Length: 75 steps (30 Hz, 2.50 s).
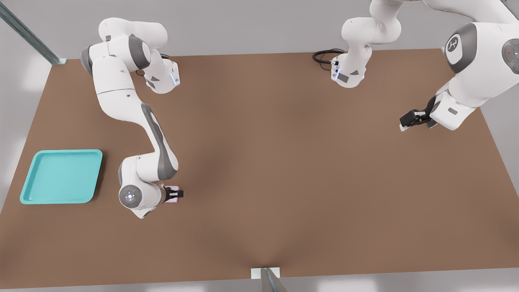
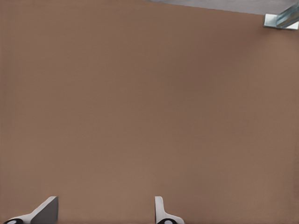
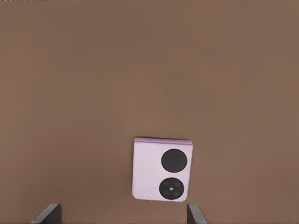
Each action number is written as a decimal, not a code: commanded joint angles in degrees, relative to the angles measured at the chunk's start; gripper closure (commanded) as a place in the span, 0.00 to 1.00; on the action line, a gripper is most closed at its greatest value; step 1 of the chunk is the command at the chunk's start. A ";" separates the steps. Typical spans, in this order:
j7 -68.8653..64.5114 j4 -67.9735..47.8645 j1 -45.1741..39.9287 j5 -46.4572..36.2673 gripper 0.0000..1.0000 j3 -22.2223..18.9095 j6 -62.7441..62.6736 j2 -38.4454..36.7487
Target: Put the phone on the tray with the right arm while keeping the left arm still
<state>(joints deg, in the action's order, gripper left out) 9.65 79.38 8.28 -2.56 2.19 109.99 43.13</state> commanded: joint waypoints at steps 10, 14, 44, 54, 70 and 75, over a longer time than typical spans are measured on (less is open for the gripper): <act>6.61 6.32 -0.63 -0.34 0.00 0.01 9.98 1.61; 4.15 8.52 -0.54 -0.26 0.00 0.10 10.60 1.26; 2.92 8.60 -0.54 -0.34 0.19 0.10 13.94 2.93; -2.70 18.44 -8.45 3.00 0.20 -0.08 8.84 -12.71; -45.86 13.26 -40.09 6.69 0.20 -0.69 9.10 -7.62; -45.69 13.61 -40.62 6.42 0.20 -0.52 10.60 -2.35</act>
<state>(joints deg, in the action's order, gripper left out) -15.58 93.01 -32.22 3.85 1.63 119.32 40.20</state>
